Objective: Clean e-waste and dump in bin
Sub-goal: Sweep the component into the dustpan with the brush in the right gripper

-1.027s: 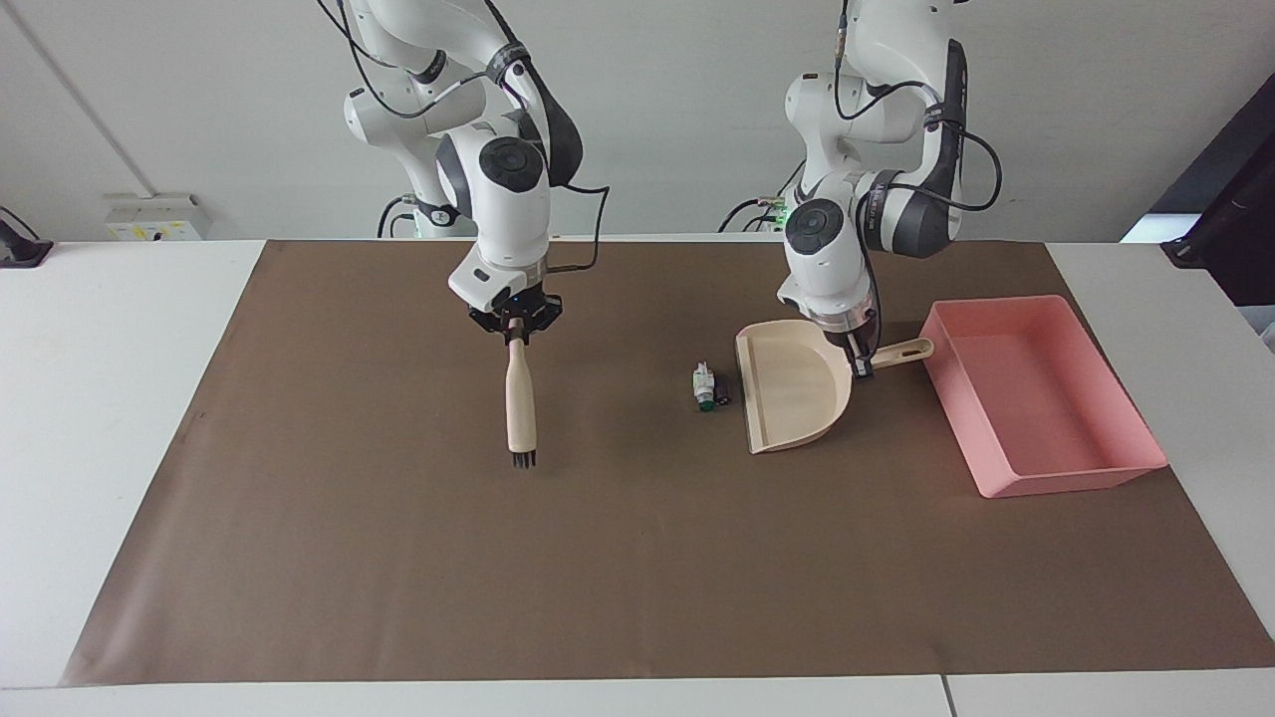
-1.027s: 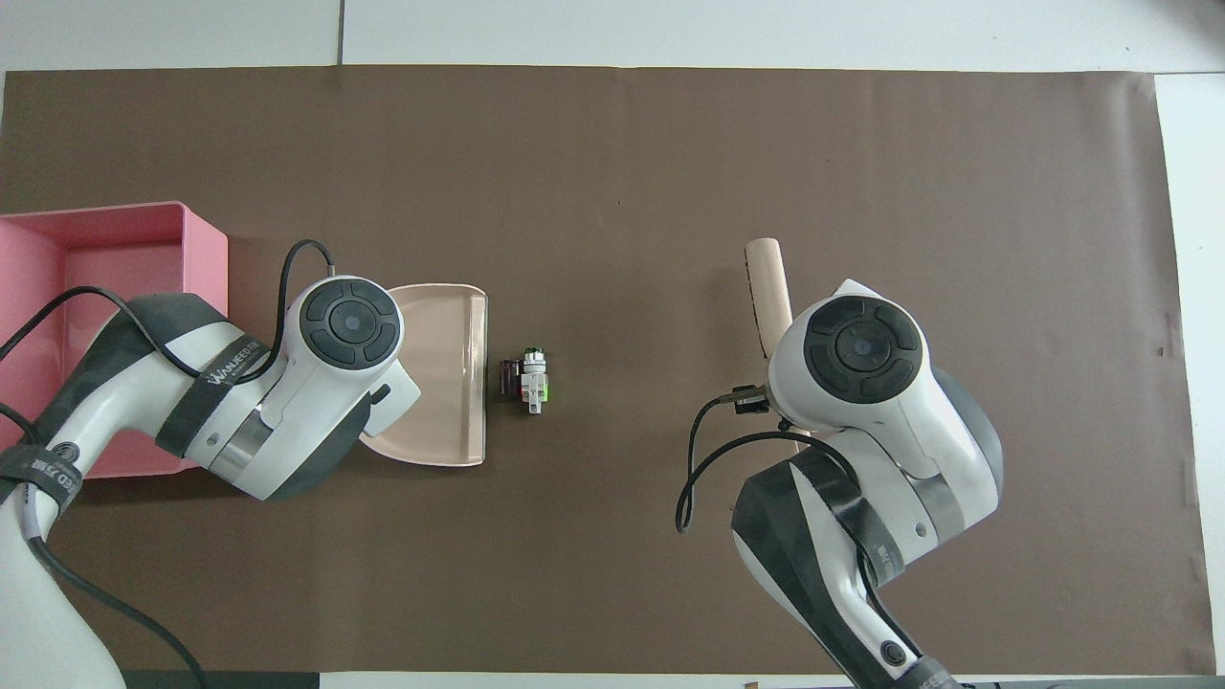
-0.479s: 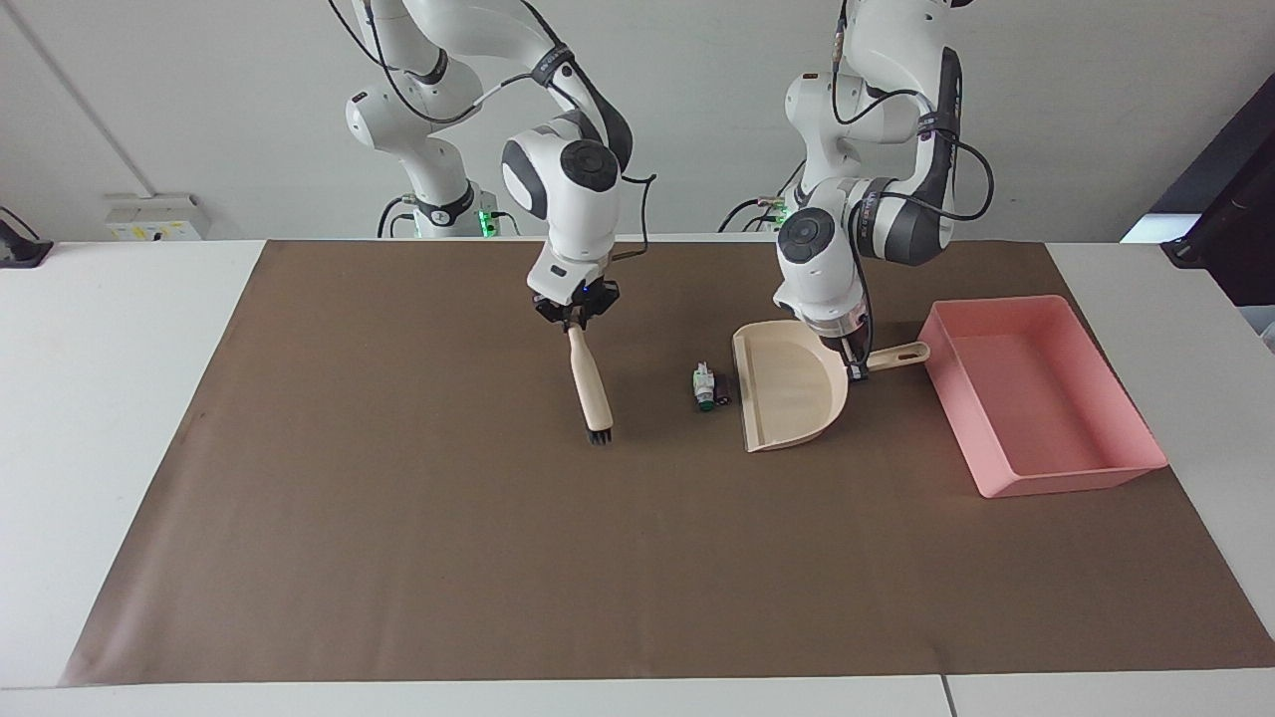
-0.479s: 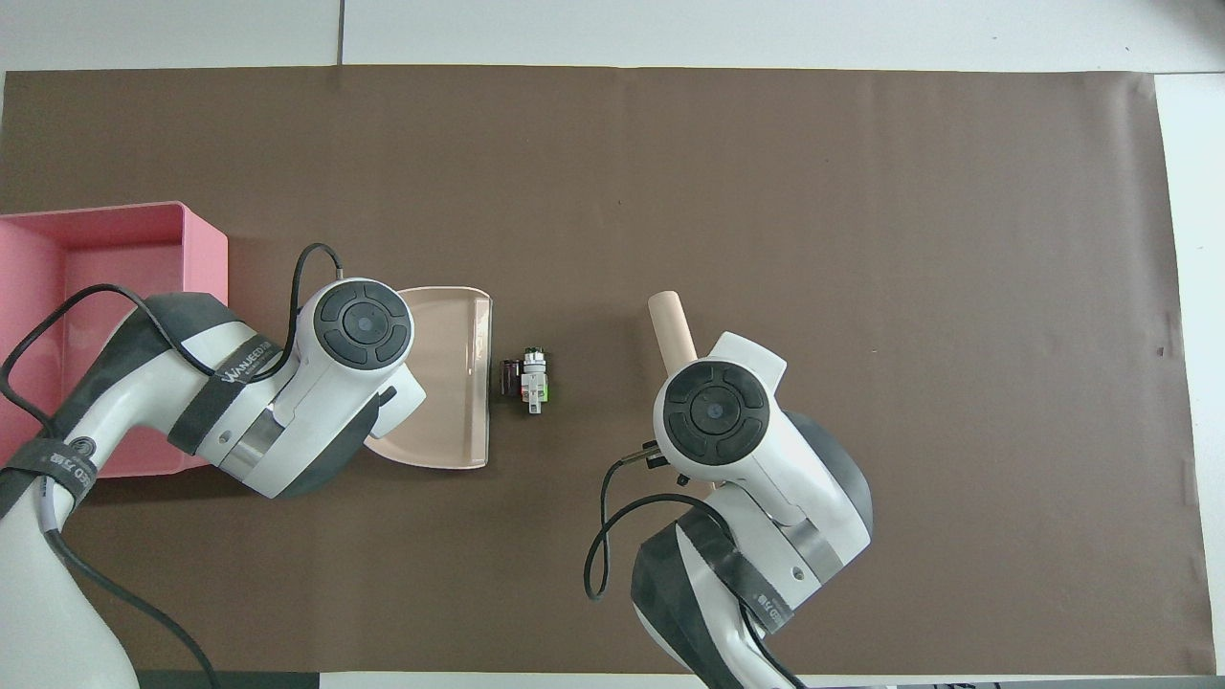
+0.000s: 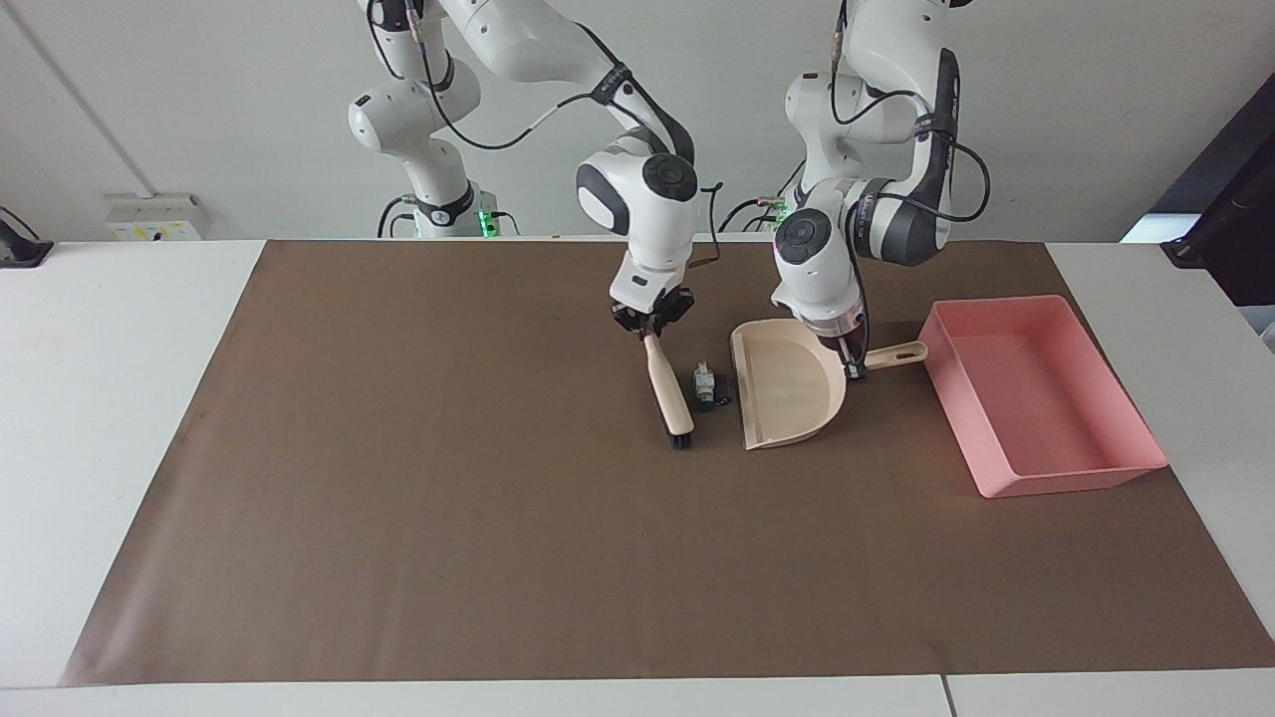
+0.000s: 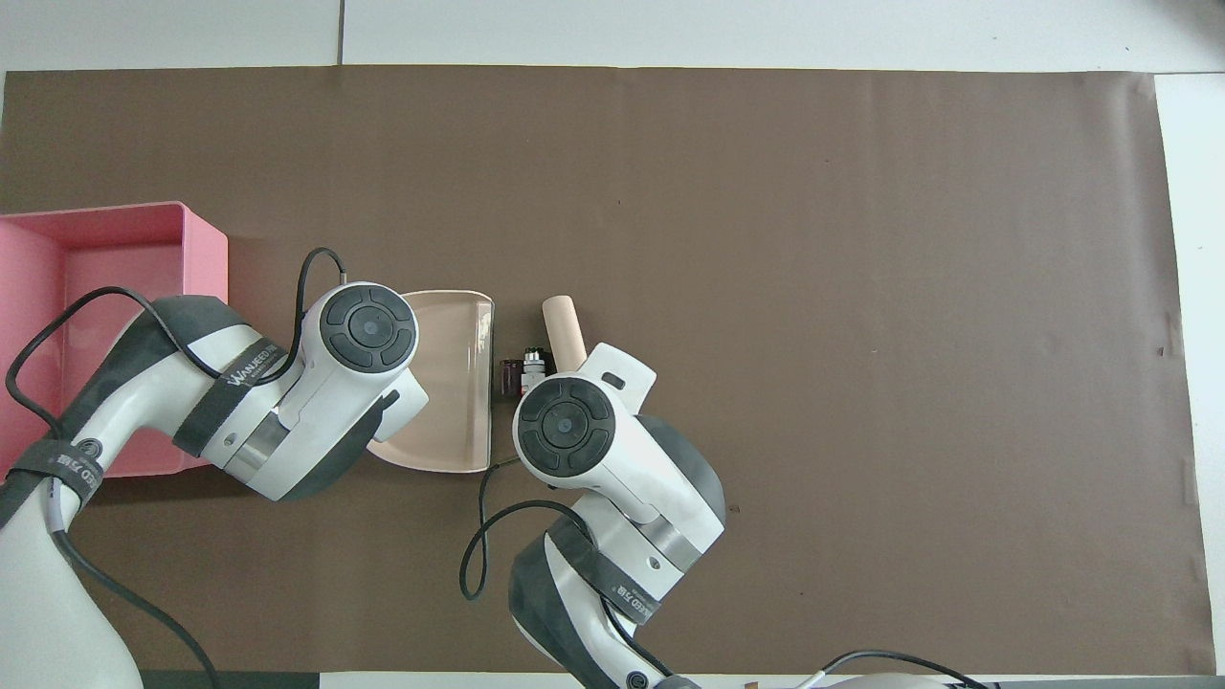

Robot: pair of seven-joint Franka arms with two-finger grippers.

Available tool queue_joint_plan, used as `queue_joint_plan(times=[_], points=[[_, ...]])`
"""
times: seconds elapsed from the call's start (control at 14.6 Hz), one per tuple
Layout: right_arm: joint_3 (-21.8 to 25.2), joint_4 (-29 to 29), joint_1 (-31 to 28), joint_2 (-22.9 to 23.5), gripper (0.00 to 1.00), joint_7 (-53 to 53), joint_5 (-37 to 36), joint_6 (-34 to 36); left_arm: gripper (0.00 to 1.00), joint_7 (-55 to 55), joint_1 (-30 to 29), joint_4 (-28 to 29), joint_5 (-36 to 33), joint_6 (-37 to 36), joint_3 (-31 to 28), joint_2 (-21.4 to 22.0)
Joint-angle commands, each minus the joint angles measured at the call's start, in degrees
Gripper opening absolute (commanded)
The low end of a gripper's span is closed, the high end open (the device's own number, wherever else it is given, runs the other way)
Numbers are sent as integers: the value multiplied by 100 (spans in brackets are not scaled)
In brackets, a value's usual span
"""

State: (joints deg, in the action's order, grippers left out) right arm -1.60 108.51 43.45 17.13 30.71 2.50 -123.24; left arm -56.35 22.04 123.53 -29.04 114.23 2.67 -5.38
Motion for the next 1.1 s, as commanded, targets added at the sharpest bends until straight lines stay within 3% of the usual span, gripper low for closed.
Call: queue_joint_plan(times=[0.0, 0.27, 0.62, 0.89, 1.03], points=[[2, -76, 251, 36, 0, 50, 408, -287, 0, 71, 107, 145, -93, -67, -30, 55], [-112, -111, 375, 141, 0, -310, 1831, -1130, 0, 80, 107, 189, -93, -58, -30, 63], [-112, -137, 357, 150, 0, -364, 1983, -1132, 0, 36, 19, 242, -41, 134, -30, 81], [-112, -137, 375, 124, 0, -293, 2009, -1202, 0, 27, -191, 558, 170, 731, -21, 169], [-121, -137, 392, 150, 0, -354, 2463, -1568, 0, 18, -332, 646, 205, 908, -21, 178]])
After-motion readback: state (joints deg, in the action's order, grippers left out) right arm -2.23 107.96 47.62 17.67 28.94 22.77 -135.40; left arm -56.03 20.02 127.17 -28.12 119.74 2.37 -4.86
